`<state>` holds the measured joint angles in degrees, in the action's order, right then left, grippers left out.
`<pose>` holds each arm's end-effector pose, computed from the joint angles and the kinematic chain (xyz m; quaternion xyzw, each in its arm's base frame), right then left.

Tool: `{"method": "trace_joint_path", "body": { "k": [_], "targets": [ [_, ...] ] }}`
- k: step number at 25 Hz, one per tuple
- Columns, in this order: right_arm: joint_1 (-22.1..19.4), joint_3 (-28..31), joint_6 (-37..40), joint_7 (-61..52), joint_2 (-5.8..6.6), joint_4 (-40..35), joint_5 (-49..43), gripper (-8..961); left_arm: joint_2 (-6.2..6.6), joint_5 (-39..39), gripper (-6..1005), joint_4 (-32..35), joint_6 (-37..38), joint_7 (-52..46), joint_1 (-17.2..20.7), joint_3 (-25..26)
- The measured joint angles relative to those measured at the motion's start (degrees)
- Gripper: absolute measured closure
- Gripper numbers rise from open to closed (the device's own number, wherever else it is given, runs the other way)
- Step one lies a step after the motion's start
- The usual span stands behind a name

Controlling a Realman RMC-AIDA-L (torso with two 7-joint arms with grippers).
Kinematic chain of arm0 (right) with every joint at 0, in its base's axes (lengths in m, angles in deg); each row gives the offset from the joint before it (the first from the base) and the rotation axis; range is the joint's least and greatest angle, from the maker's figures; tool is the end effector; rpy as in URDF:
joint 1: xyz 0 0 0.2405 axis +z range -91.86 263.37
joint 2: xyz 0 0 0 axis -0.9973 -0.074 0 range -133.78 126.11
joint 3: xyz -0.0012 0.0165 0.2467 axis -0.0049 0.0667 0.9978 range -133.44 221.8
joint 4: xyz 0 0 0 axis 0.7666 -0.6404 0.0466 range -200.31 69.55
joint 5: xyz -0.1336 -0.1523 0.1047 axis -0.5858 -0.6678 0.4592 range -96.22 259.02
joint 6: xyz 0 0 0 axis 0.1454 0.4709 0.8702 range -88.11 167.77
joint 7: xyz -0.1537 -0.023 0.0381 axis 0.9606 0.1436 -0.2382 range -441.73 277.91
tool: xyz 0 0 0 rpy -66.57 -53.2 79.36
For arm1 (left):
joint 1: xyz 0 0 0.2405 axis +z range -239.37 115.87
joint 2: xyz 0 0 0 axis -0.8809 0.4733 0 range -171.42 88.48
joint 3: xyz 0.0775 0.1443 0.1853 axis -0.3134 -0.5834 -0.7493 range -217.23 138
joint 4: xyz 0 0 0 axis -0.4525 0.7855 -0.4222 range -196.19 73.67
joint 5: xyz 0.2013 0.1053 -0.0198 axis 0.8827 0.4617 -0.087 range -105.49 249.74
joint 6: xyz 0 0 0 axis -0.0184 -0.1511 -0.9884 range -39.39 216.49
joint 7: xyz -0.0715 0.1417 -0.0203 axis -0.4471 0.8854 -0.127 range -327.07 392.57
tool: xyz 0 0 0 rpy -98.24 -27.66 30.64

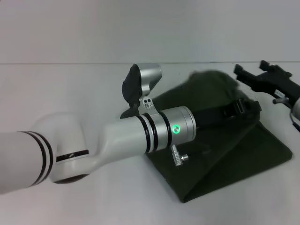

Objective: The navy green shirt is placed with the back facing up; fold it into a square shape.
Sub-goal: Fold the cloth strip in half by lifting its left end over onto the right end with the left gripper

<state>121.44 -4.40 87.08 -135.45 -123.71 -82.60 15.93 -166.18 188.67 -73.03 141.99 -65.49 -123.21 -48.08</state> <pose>0.2919 0.4317 -0.0213 -0.7809 0.3245 0.2844 0.4517 -0.0953 0.3756 -0.1872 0.7386 0.5792 0.3449 0.0080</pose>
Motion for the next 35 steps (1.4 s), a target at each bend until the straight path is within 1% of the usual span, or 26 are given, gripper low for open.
{"method": "trace_joint_path", "body": {
  "k": [5,8,14,20,29,35],
  "targets": [
    [-3.08,2.52,-0.36,-0.23,0.09,-2.23,0.0,39,0.0,0.03,986,-3.71,-4.17,5.44,0.01,3.14],
    [-3.73,3.72,-0.23,-0.42,0.11,-2.66,0.0,39,0.0,0.36,986,-5.34,-5.39,7.38,0.15,3.85],
    [-3.17,3.59,-0.1,-0.44,-0.04,-2.26,-0.15,39,0.0,3.53,985,-7.16,-8.62,7.28,0.79,4.21],
    [-2.74,3.5,0.04,-0.46,-0.27,-1.75,-0.34,39,0.0,3.87,984,-7.39,-8.45,7.19,1.29,4.37],
    [-2.91,3.73,0.73,-0.64,-0.24,-1.68,-0.18,39,0.0,3.87,983,-7.42,-7.16,7.87,2.56,5.98],
    [-3.07,4.59,0.75,-1.26,-0.17,-1.95,-0.05,39,0.0,3.86,807,-7.58,-4.02,13.16,4.56,7.58]
  ]
}}
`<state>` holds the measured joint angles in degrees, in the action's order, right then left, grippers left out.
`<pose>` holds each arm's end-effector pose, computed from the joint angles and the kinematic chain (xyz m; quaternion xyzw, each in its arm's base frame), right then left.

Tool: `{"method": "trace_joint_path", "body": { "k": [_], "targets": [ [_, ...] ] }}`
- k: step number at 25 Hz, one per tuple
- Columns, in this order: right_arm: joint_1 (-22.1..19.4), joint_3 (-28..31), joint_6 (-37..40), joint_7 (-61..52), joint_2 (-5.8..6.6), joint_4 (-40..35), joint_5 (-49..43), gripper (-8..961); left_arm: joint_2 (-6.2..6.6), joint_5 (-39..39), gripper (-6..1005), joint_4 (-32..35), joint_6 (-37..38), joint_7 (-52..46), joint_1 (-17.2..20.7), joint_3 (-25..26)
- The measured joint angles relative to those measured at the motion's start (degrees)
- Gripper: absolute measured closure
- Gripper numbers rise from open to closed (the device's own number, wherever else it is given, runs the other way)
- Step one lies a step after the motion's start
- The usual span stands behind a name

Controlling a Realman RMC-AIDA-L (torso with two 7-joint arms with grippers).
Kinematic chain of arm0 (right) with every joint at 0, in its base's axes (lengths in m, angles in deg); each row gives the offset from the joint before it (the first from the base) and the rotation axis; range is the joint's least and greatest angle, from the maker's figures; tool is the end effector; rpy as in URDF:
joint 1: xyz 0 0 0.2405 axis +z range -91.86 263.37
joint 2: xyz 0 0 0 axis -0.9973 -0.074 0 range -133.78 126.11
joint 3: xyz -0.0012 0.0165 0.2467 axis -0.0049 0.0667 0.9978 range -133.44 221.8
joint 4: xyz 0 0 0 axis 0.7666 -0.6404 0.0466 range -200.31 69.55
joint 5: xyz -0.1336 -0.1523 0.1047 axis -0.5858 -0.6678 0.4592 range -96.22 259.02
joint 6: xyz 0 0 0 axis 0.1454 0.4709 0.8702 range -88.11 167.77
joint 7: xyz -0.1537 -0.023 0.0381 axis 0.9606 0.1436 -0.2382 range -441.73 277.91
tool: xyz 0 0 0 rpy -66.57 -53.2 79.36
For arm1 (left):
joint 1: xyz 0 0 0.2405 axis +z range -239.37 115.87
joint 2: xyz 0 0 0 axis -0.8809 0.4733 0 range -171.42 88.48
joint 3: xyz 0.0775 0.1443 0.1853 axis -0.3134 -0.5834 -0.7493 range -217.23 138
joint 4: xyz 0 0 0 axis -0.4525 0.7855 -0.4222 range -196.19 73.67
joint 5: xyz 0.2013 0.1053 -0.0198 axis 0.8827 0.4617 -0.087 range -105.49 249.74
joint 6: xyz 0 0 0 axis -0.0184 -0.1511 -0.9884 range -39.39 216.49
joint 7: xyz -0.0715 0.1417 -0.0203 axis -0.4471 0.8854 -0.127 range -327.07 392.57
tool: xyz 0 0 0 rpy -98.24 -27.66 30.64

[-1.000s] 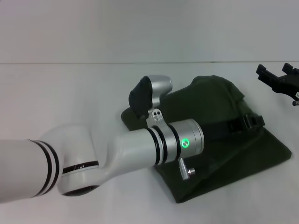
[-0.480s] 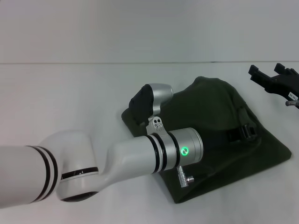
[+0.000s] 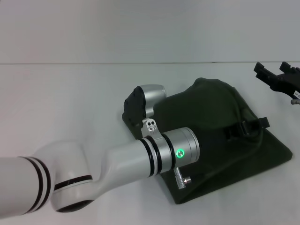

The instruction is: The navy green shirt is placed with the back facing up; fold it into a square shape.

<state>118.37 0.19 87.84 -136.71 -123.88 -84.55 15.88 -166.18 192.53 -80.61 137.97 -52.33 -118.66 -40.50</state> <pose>0.3145 0.4228 -0.0013 -0.7439 0.3520 0.3015 0.4814 -0.1041 0.3470 -0.2066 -0.7513 -0.5620 -0.3457 0.0124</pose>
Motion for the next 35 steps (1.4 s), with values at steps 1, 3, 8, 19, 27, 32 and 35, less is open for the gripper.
{"method": "trace_joint_path", "body": {
  "k": [1,3,8,19,27,32,35],
  "targets": [
    [0.0,0.07,0.0,-0.02,0.0,0.0,0.0,39,0.0,0.0,781,-0.02,0.74,0.52,0.36,0.2],
    [-0.01,0.11,0.0,-0.04,0.0,-0.02,0.02,39,0.0,0.0,730,0.18,2.1,0.81,0.79,0.4],
    [-0.01,0.2,0.0,-0.08,0.0,0.06,0.04,39,0.0,1.63,602,0.84,8.17,1.46,1.39,0.51],
    [-0.93,1.11,-0.01,-2.87,0.16,-0.4,0.05,39,0.0,5.82,61,4.02,5.84,-2.7,2.43,3.25],
    [-1.3,0.59,0.55,-3.95,0.21,-0.62,-0.4,39,0.05,8.09,61,3.91,9.44,1.96,2.15,6.88],
    [-2.39,0.28,4.28,-14.61,1.78,-2.45,-8.87,39,0.52,14.29,62,16.38,32.65,4.23,7.18,6.57],
    [-2.84,0.19,8.93,-24.91,3.16,-6.95,-19.42,39,0.94,16.27,63,26.63,44.43,3.83,11.3,5.06]
  ]
}}
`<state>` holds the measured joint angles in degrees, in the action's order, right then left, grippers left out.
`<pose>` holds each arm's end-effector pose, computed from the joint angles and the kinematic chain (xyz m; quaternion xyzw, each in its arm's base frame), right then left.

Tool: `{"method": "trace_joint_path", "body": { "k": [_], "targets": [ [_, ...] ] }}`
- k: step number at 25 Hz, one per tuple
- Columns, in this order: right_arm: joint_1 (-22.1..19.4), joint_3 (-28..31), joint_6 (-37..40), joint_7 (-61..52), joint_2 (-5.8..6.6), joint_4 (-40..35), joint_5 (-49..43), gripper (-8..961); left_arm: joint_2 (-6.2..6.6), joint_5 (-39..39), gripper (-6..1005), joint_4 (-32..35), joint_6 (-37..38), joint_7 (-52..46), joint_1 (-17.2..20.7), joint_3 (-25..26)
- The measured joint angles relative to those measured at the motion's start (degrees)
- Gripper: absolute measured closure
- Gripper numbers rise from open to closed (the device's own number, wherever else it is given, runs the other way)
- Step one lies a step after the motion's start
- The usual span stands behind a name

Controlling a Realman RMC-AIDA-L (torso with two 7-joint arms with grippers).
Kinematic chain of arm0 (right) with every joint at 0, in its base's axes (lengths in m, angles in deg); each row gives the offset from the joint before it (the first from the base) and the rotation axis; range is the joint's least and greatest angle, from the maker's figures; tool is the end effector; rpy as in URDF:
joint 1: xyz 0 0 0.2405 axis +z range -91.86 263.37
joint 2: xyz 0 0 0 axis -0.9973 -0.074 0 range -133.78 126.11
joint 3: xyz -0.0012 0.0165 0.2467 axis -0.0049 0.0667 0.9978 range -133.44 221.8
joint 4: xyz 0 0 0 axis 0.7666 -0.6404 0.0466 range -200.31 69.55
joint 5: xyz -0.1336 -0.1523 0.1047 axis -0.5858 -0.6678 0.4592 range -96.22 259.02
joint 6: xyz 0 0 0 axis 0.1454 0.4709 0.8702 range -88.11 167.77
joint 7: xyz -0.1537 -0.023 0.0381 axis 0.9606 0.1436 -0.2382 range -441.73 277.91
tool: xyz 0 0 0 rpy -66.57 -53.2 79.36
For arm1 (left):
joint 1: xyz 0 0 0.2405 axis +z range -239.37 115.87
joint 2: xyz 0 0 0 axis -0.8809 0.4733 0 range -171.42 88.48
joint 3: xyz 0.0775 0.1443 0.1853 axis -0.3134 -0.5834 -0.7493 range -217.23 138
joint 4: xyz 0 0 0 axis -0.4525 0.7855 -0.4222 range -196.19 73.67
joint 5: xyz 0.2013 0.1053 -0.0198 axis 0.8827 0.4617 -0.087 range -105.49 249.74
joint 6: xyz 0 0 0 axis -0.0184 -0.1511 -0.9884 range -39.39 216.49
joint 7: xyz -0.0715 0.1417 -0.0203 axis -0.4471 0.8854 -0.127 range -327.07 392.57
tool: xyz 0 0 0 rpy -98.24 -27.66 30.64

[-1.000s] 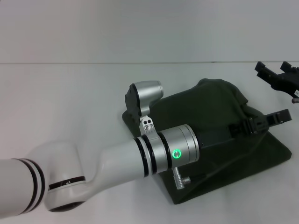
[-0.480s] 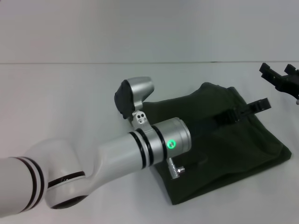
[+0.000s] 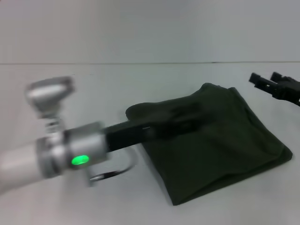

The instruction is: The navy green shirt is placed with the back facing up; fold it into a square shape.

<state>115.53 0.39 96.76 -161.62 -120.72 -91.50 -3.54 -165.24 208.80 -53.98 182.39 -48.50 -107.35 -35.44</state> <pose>0.3134 0.4095 0.0167 -0.7796 0.3932 0.3113 0.3751 -0.1642 0.3330 -0.0910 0.8161 0.3500 0.4585 0.0365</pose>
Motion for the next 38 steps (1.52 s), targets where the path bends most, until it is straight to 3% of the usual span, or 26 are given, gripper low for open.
{"method": "trace_joint_path", "body": {
  "k": [6,10,13,17,24,38],
  "targets": [
    [1.05,-0.34,10.26,-28.39,2.72,-13.93,-22.78,39,2.5,0.07,65,15.21,17.55,1.19,9.1,-7.31],
    [5.73,0.23,16.52,-47.96,4.36,-19.33,-39.64,39,2.04,-0.08,68,23.18,21.24,4.84,13.56,-12.16],
    [9.87,0.7,23.03,-56.0,3.95,-22.09,-52.27,39,1.23,-0.19,71,28.55,20.67,5.68,15.95,-15.02],
    [14.38,0.85,27.48,-61.11,2.74,-23.46,-64.81,39,1.39,-0.74,74,30.74,19.78,6.85,17.21,-13.55],
    [15.49,0.84,28.38,-62.57,2.23,-23.11,-67.23,39,1.53,-1.52,80,31.41,19.7,7.58,18.79,-10.83],
    [15.32,0.85,28.91,-62.31,1.93,-21.77,-67.17,38,1.25,-1.97,92,31.14,19.67,7.94,19.11,-10.51]
  ]
}}
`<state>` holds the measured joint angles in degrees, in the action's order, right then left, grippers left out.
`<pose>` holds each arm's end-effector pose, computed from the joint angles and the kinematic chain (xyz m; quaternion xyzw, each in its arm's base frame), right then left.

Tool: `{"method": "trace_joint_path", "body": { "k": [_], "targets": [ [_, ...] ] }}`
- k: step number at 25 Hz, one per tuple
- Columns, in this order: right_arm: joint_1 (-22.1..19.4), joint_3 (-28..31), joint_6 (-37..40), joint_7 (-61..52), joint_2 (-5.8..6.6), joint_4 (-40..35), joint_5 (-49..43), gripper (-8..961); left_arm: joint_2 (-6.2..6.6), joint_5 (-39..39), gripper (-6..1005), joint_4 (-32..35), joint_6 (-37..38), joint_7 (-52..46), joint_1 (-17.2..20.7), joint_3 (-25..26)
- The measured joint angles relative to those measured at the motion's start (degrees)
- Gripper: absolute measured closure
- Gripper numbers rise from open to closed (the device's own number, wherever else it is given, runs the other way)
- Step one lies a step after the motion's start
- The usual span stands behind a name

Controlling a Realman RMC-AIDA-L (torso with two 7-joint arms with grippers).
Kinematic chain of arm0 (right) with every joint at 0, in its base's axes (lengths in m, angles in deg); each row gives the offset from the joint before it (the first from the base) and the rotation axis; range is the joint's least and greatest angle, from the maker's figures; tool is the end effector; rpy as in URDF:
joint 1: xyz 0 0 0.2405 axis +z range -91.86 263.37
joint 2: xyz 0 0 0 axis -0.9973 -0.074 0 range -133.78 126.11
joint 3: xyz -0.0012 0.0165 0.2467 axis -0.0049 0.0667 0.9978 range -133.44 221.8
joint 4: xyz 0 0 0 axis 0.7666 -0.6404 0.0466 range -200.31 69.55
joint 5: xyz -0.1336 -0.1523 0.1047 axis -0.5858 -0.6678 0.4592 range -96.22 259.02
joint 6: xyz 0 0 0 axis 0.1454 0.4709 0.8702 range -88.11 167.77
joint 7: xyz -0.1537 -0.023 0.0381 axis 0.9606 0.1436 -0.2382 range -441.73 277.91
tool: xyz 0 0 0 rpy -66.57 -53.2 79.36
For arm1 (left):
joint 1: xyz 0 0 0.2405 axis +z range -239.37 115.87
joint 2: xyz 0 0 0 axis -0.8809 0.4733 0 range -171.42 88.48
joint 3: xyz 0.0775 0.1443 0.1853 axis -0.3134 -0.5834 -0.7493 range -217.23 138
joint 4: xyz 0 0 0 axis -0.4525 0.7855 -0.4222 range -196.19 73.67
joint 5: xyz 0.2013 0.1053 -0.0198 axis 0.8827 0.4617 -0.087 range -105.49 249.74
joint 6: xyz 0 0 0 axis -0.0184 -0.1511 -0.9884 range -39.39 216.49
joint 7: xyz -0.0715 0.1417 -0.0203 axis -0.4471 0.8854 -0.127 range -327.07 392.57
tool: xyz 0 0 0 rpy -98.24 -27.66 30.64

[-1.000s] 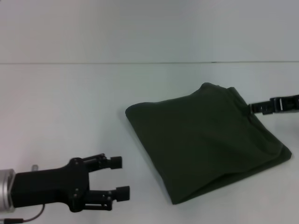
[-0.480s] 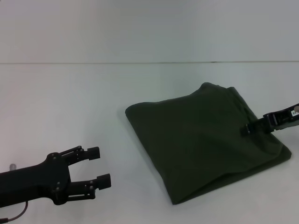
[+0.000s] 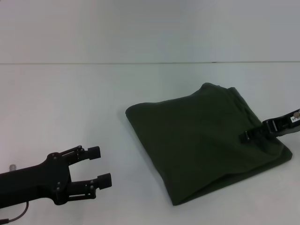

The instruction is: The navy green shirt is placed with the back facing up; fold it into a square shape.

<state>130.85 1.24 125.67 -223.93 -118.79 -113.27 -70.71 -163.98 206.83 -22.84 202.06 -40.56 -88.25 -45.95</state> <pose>0.2523 0.4107 0.0333 -0.8234 0.5409 -0.0466 0.1649 -0.2894 0.2628 0.0120 -0.8959 -0.2592 -0.3496 0.0897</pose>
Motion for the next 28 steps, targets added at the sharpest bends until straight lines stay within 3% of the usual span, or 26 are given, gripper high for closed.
{"method": "trace_joint_path", "body": {
  "k": [8,13,19,28],
  "targets": [
    [-0.41,0.22,0.2,0.1,0.29,-0.06,-0.17,198,0.14,-0.15,99,0.05,0.02,0.01,-0.28,0.01],
    [-0.45,0.25,-0.2,0.09,0.32,-0.09,-0.24,448,0.26,-0.29,103,0.07,0.05,0.01,-0.42,0.01],
    [-0.4,0.14,-0.5,0.07,0.36,0.02,-0.4,661,0.26,-0.98,108,0.1,-0.02,0.01,-0.41,0.01],
    [-0.66,0.39,-1.03,0.04,0.32,0.16,-0.4,848,0.26,-1.37,115,0.07,-0.54,0.01,-0.29,0.01]
  ]
}}
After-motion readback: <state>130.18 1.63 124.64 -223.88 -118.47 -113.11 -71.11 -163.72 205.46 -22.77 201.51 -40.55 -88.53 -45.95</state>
